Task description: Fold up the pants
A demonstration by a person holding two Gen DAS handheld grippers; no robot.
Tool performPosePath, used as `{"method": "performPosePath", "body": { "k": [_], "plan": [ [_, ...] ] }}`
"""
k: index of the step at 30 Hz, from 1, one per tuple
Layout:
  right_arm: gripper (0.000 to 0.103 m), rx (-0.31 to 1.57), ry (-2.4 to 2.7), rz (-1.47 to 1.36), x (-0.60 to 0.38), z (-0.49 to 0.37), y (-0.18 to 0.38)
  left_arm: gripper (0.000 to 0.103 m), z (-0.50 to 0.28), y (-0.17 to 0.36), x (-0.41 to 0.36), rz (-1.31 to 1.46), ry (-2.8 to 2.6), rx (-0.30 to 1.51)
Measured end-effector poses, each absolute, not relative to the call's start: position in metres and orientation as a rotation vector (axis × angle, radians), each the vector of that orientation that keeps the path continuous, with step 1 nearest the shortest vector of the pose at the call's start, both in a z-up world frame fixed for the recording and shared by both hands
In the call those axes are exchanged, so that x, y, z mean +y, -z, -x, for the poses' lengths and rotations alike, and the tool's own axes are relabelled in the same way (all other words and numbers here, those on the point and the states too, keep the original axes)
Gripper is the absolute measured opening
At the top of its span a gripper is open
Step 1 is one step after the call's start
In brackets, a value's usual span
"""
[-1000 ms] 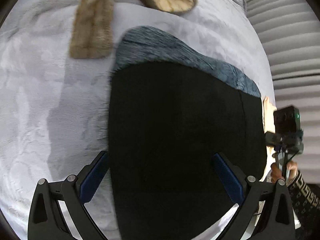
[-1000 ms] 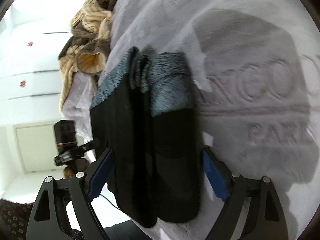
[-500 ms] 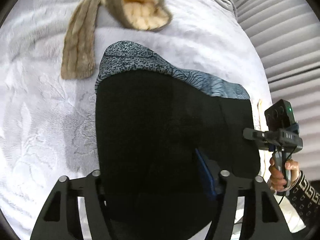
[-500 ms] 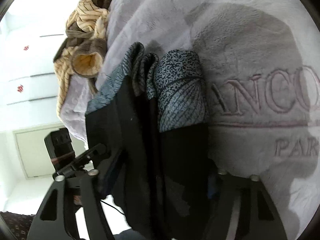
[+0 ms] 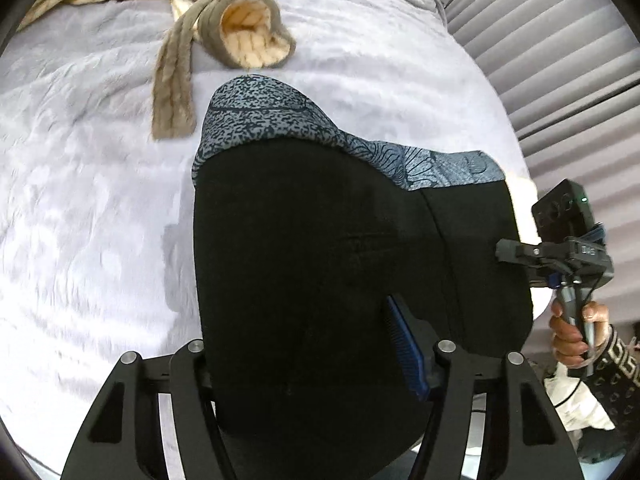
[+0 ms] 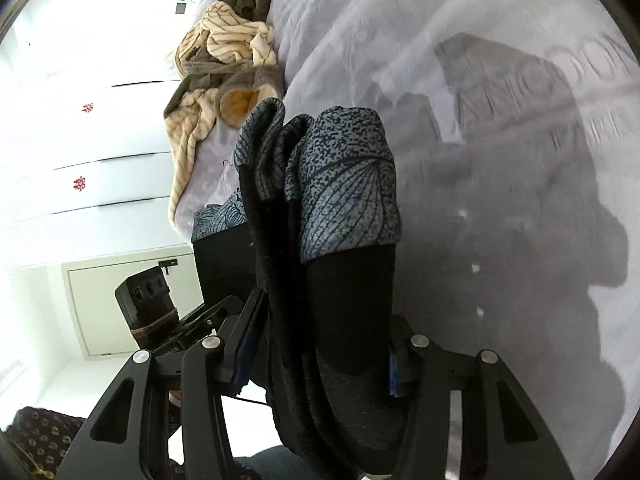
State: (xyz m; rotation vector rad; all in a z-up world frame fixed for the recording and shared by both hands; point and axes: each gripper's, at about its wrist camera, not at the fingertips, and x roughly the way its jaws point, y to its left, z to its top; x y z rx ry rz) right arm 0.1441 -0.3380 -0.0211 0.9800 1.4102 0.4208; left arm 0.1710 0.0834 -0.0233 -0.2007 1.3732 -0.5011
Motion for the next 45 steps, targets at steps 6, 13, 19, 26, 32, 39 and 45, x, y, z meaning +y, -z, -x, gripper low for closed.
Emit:
{"method": "performPosePath", "body": {
  "k": [6, 13, 19, 26, 32, 39, 45],
  "plan": [
    [0.053, 1.485, -0.325, -0.880, -0.326, -0.124, 0.051, 0.077, -0.163, 0.076, 0.088, 0.193, 0.398, 1.467],
    [0.069, 1.497, -0.258, -0.767, -0.321, -0.126, 0.056, 0.103, -0.178, 0.083, 0.090, 0.102, 0.334, 1.457],
    [0.079, 1.501, -0.117, -0.581, -0.313, -0.131, 0.026, 0.103, -0.184, 0.064, 0.074, -0.009, 0.258, 1.458],
    [0.103, 1.470, -0.037, -0.461, -0.320, -0.120, -0.017, 0.103, -0.173, 0.012, 0.064, 0.022, 0.144, 1.367],
    [0.103, 1.488, -0.065, -0.301, -0.304, -0.112, -0.034, 0.103, -0.155, -0.007, 0.058, 0.053, 0.071, 1.324],
    [0.103, 1.556, -0.101, -0.250, -0.282, -0.108, -0.028, 0.103, -0.124, -0.023, 0.043, -0.004, 0.021, 1.318],
    [0.103, 1.538, -0.077, -0.203, -0.263, -0.105, -0.030, 0.103, -0.125, -0.022, 0.045, -0.054, 0.017, 1.341]
  ]
}}
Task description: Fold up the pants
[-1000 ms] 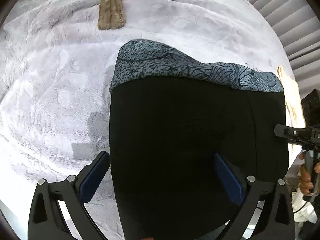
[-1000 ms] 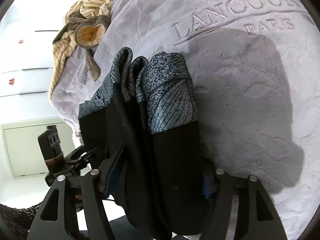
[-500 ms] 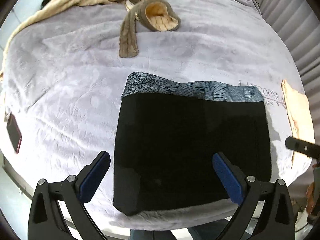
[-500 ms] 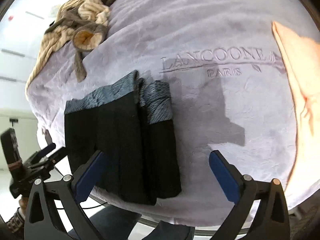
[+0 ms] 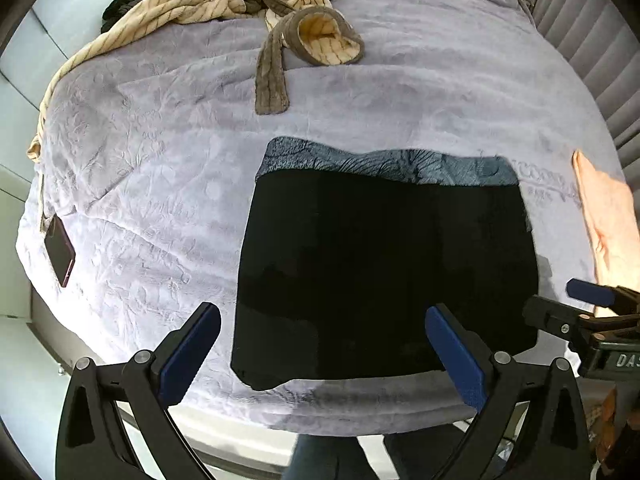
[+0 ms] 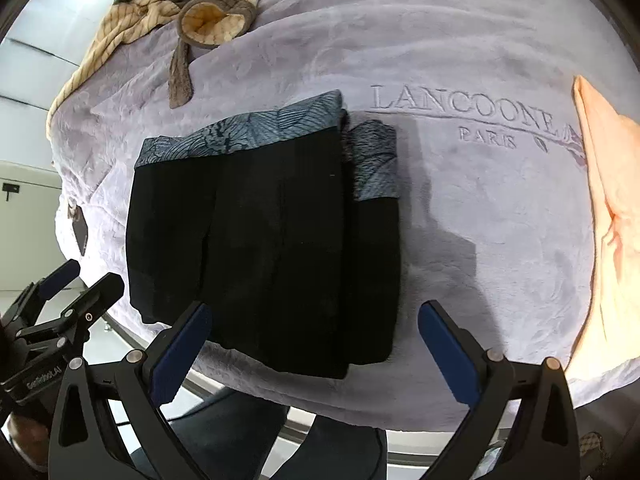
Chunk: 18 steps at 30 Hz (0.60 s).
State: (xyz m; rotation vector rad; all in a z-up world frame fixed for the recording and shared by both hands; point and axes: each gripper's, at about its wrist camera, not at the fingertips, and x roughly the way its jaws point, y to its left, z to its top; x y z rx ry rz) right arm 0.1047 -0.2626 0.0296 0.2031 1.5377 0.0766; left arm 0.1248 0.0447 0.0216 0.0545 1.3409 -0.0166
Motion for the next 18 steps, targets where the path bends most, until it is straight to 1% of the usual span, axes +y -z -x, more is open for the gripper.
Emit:
{"method": "performPosePath", "body": {
  "k": [10, 18],
  "plan": [
    [0.103, 1.497, 0.046, -0.160, -0.237, -0.095, -0.034, 0.103, -0.117, 0.001, 0.056, -0.121, 0.080, 1.371],
    [0.103, 1.466, 0.104, -0.151, -0.220, -0.086, -0.039, 0.103, -0.110, -0.004, 0.065, -0.138, 0.114, 1.358]
  ]
}}
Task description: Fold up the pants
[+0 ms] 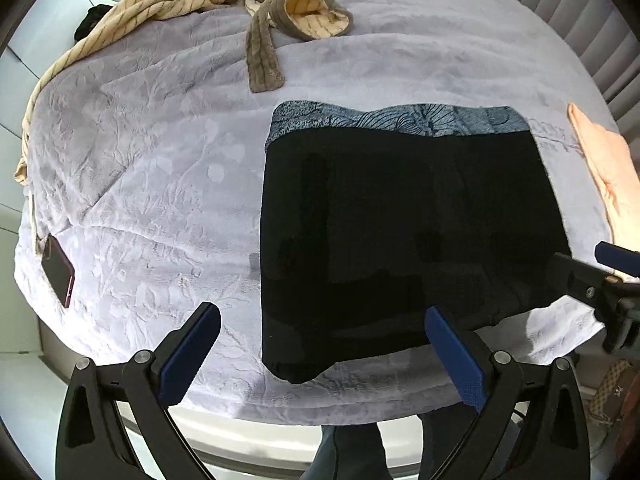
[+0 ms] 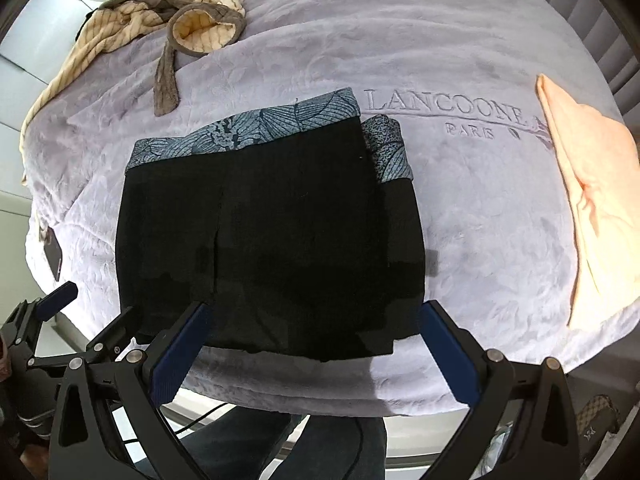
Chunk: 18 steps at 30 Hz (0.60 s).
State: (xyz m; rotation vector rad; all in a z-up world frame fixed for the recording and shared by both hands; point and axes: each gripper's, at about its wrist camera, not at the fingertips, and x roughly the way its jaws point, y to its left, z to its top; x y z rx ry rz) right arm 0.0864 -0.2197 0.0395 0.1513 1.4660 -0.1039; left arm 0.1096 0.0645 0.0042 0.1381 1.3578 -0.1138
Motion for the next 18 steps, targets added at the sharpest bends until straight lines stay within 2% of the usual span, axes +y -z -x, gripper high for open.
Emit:
{"method": "performPosePath", "body": {
  "k": [18],
  "plan": [
    [0.103, 1.436, 0.181, -0.056, -0.216, -0.069, -0.051, 0.103, -0.102, -0.012, 0.055, -0.164, 0.160, 1.324]
  ]
}}
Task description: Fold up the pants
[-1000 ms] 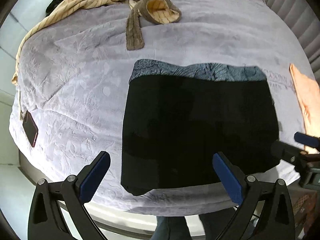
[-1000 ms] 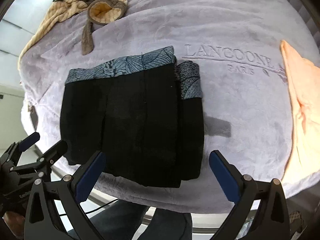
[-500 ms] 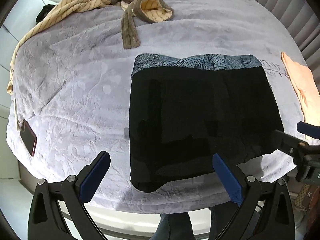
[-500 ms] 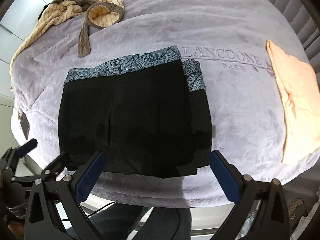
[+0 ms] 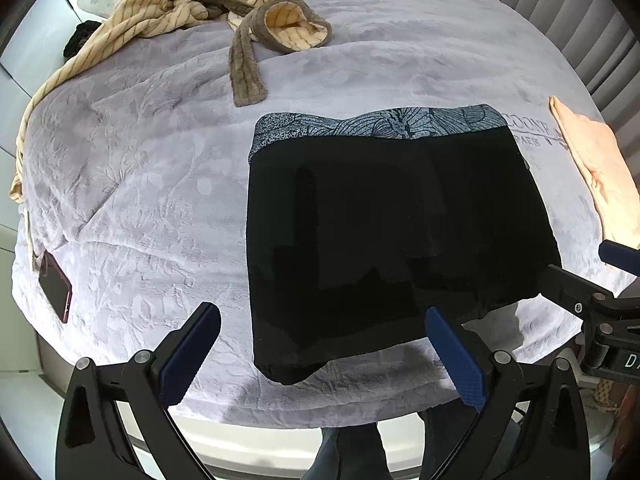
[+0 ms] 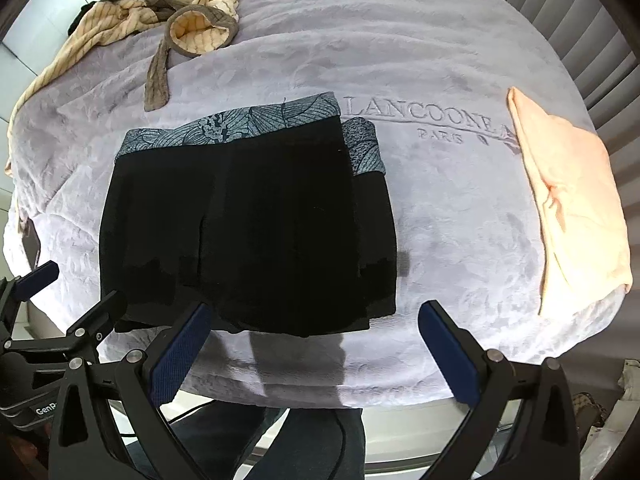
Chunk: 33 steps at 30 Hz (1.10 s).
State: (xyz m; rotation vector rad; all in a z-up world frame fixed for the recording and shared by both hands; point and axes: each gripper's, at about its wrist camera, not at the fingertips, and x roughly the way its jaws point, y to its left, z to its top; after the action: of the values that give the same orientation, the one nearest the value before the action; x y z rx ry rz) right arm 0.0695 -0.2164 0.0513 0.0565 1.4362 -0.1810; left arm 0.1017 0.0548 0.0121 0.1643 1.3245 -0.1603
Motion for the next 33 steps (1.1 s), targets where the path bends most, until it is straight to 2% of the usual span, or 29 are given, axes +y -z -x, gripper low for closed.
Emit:
{"method": "performPosePath", "body": {
  "k": [33],
  "plan": [
    [0.103, 1.432, 0.211, -0.016, -0.203, -0.064, -0.051, 0.103, -0.096, -0.014, 0.061, -0.167, 0.141, 1.314]
  ]
}}
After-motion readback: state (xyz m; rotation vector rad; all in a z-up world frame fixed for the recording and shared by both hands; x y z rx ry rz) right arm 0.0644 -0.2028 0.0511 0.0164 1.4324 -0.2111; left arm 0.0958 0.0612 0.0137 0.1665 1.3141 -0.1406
